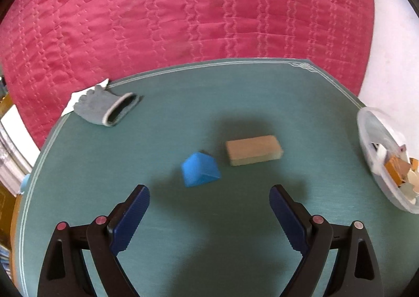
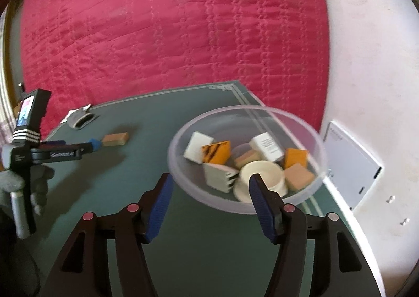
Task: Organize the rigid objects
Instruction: 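Grasp the blue wedge with the left gripper while the right gripper moves toward the long block, then grasp the long light wooden block with the right gripper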
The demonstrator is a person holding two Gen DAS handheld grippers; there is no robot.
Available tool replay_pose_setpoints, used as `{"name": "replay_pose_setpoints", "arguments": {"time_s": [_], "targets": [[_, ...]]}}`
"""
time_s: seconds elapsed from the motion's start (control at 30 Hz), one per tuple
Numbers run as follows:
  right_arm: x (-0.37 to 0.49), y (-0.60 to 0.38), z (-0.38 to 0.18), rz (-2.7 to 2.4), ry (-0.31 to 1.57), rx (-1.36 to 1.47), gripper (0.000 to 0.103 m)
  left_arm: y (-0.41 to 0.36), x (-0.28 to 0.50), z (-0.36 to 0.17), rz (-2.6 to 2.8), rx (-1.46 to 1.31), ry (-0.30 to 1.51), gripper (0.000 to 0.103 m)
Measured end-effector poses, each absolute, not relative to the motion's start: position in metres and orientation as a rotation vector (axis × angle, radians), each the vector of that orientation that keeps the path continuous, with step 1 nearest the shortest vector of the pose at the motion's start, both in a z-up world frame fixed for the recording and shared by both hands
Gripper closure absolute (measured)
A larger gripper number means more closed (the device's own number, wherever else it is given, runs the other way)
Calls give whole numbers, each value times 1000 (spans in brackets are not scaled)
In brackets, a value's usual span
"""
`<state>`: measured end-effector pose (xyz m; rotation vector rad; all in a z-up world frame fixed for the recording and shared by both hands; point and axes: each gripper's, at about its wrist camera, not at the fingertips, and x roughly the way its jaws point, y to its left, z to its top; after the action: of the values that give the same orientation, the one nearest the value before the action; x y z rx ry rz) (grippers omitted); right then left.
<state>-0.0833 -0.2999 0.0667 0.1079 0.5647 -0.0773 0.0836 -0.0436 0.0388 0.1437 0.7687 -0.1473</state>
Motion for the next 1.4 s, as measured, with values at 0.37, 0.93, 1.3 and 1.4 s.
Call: {"name": "replay_pose_setpoints", "arguments": {"time_s": [0.37,0.93,1.3,1.4], "targets": [[-79,-274,63,1,605,86,41,-22,101,23,-76,190,795,8],[-61,-242,55,74,671,71,41,-20,133,16,-97,198,839,12],[-48,-223,52,112,701,72,41,-19,140,16,-230,127,844,53],[-42,-220,51,118,710,77,41,-20,138,17,-252,129,834,65]]}}
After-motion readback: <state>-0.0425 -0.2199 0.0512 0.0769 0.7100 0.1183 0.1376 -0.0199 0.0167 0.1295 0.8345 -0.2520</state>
